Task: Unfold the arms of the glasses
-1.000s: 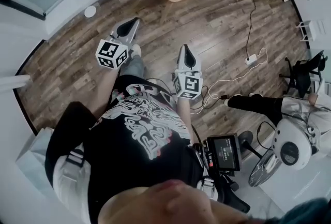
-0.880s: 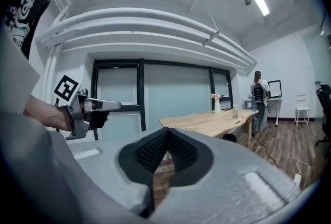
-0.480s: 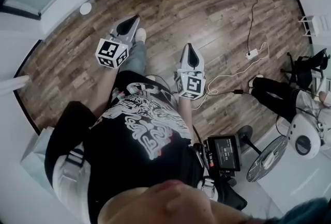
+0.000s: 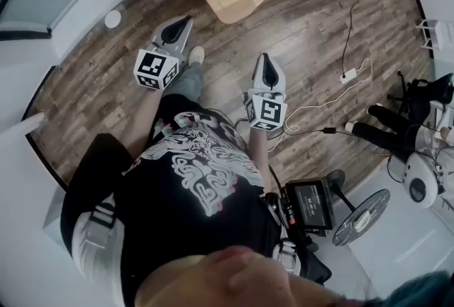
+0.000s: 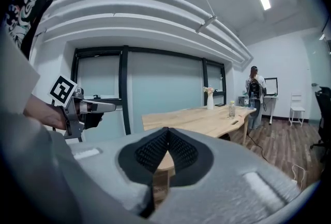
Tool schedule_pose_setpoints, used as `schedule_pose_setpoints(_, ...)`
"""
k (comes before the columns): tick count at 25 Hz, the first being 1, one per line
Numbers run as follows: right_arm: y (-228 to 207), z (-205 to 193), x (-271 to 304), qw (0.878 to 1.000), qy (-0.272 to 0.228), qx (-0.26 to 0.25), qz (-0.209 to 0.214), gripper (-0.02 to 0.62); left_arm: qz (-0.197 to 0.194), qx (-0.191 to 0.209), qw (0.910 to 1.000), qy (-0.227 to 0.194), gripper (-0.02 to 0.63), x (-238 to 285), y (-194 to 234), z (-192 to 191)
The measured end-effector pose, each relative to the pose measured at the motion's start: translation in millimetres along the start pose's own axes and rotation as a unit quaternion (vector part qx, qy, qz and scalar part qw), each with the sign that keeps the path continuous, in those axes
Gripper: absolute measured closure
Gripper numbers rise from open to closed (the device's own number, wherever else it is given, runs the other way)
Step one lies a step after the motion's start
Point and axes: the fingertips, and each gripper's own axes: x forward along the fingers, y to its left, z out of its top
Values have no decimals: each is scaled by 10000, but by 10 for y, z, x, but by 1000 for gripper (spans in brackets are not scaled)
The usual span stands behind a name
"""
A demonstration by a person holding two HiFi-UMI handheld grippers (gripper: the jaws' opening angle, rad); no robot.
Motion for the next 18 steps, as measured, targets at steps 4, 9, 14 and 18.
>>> schedule_pose_setpoints(4, -84, 121, 585, 9999, 116, 60, 0, 595, -60, 56, 9998, 153, 617, 440, 375, 81)
schedule_pose_setpoints(9, -121, 208, 1234, 9997, 240, 101, 42, 595, -144, 47, 9997, 210, 617, 916, 799, 166)
schedule_pose_setpoints(14, -122, 366, 1823, 9992, 305, 176, 178, 595, -239, -44, 9994, 232, 617, 1340, 1195, 260)
schedule_pose_setpoints(18, -148, 513, 2119, 9983, 94, 516, 257, 596, -369, -68, 9989, 296, 617, 1574, 1407, 290)
